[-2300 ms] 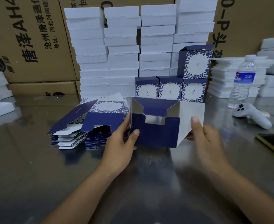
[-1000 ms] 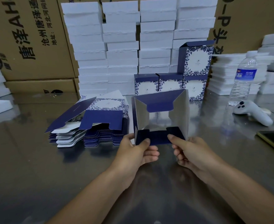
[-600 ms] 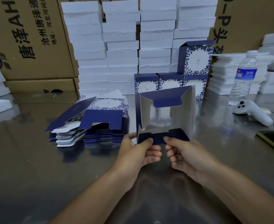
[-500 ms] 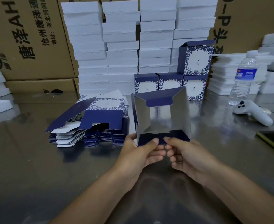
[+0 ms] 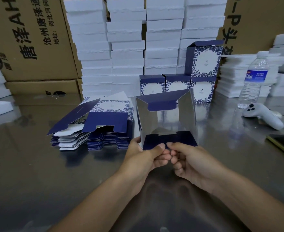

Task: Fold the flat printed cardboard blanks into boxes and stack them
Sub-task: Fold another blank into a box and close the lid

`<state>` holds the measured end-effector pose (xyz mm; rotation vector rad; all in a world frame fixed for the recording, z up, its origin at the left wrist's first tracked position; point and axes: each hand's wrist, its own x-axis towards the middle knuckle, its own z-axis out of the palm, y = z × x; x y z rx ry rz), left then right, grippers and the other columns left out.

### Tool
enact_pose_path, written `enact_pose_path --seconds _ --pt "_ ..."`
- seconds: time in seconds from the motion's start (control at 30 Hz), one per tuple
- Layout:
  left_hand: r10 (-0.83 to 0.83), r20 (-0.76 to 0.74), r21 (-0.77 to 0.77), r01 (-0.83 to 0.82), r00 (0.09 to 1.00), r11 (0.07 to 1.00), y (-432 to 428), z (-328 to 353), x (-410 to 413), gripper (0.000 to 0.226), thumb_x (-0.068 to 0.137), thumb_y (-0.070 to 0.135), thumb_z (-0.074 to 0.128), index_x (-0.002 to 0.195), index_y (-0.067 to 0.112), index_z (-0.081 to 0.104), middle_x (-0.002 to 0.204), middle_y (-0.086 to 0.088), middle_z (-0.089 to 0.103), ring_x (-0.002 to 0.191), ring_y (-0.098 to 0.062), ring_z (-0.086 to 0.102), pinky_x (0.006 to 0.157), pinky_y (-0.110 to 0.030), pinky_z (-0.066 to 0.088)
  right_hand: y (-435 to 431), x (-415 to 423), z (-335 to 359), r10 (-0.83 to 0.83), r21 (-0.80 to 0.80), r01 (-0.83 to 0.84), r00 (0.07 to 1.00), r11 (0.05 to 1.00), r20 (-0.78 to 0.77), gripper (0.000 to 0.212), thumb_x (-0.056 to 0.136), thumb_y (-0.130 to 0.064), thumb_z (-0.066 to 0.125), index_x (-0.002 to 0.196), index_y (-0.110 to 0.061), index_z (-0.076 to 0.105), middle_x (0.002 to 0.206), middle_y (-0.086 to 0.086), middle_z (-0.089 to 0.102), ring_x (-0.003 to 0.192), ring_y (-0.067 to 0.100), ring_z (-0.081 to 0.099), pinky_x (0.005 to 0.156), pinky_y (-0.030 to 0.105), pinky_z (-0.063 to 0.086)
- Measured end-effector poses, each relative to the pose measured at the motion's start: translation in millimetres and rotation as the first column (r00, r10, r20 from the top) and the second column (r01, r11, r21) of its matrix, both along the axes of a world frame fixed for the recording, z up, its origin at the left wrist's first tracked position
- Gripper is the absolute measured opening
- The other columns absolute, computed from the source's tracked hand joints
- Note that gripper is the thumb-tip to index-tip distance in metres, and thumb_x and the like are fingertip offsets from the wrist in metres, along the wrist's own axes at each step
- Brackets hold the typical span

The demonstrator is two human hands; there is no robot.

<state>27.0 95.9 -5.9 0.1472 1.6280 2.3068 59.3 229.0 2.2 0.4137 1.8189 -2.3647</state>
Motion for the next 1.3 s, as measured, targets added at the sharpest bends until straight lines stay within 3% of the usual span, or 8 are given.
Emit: enact_pose_path --seconds 0.47,0.67,0.73,0.8,0.9,1.07,1.2,1.3 --pt "0.042 0.035 -0.020 -0.042 0.999 0.999 -5 3 -7 0.064 0.086 0.000 0.064 0.140 -0.003 0.029 0.065 -0.012 0.069 0.055 -0.014 0.068 0.050 -0.019 0.053 7 -6 -2 0.030 -0.010 -0.029 0.999 1.000 0.025 0.045 0.085 -0.028 0.064 0.042 -0.015 0.064 0.047 0.001 0.052 0.035 0.008 0.044 0.035 0.016 0.037" --pt "0.050 0.013 -0.035 -0.049 0.999 0.998 -10 5 -12 0.063 0.086 0.002 0.064 0.139 -0.007 0.030 0.063 -0.010 0.069 0.055 -0.014 0.068 0.050 -0.018 0.052 12 -4 6 -0.025 0.125 0.022 0.999 0.992 0.020 0.040 0.081 -0.047 0.063 0.067 -0.009 0.059 0.048 0.003 0.054 0.036 0.010 0.046 0.036 0.019 0.039" --pt "0.039 -0.014 -0.076 -0.040 0.999 0.996 -12 6 -14 0.065 0.087 0.005 0.064 0.140 -0.007 0.028 0.063 -0.010 0.070 0.056 -0.015 0.069 0.050 -0.018 0.053 14 -3 4 -0.053 0.487 0.092 0.994 0.869 -0.094 0.048 0.082 -0.056 0.055 0.081 -0.008 0.056 0.054 0.002 0.060 0.044 0.013 0.055 0.044 0.025 0.047" --pt "0.035 -0.021 -0.114 -0.037 0.999 0.993 -15 7 -16 0.060 0.090 0.012 0.061 0.140 -0.004 0.030 0.060 -0.009 0.068 0.056 -0.017 0.069 0.050 -0.020 0.053 15 -3 -1 -0.062 0.753 0.290 0.947 0.590 -0.316 0.051 0.082 -0.057 0.051 0.101 -0.010 0.049 0.066 0.001 0.062 0.060 0.016 0.060 0.060 0.033 0.049" --pt "0.051 0.040 -0.112 -0.046 0.998 0.993 -19 10 -19 0.035 0.095 0.023 0.056 0.123 0.004 0.048 0.051 -0.005 0.059 0.047 -0.017 0.064 0.045 -0.023 0.053 20 -6 -7 -0.030 0.751 0.507 0.836 0.423 -0.548 0.055 0.085 -0.042 0.058 0.128 -0.015 0.037 0.093 0.000 0.061 0.078 0.016 0.058 0.069 0.032 0.043" --pt "0.088 -0.004 -0.272 -0.085 0.996 0.958 -20 15 -19 0.031 0.088 0.047 0.057 0.091 0.017 0.056 0.058 -0.002 0.049 0.043 -0.014 0.052 0.040 -0.023 0.044 24 -12 -12 0.048 0.589 0.547 0.708 0.595 -0.705 0.064 0.081 -0.039 0.066 0.134 -0.046 0.030 0.115 -0.038 0.049 0.103 -0.020 0.046 0.076 0.012 0.039" --pt "0.062 -0.475 -0.586 -0.368 0.878 0.722 -26 8 -22 0.051 0.085 0.063 0.045 0.083 0.015 0.062 0.064 0.008 0.053 0.063 -0.007 0.052 0.059 -0.022 0.036 22 -12 -11 0.079 0.534 0.440 0.714 0.722 -0.696 0.068 0.070 -0.068 0.060 0.130 -0.058 0.030 0.122 -0.041 0.048 0.114 -0.017 0.045 0.086 0.019 0.043" --pt "0.036 -0.734 -0.546 -0.621 0.678 0.563 -29 6 -20 0.043 0.087 0.055 0.046 0.099 0.017 0.063 0.077 0.008 0.050 0.072 -0.006 0.051 0.063 -0.024 0.036 22 -13 -10 0.083 0.499 0.400 0.711 0.769 -0.698 0.077 0.066 -0.077 0.056 0.135 -0.049 0.034 0.123 -0.035 0.053 0.118 -0.010 0.047 0.094 0.026 0.044"
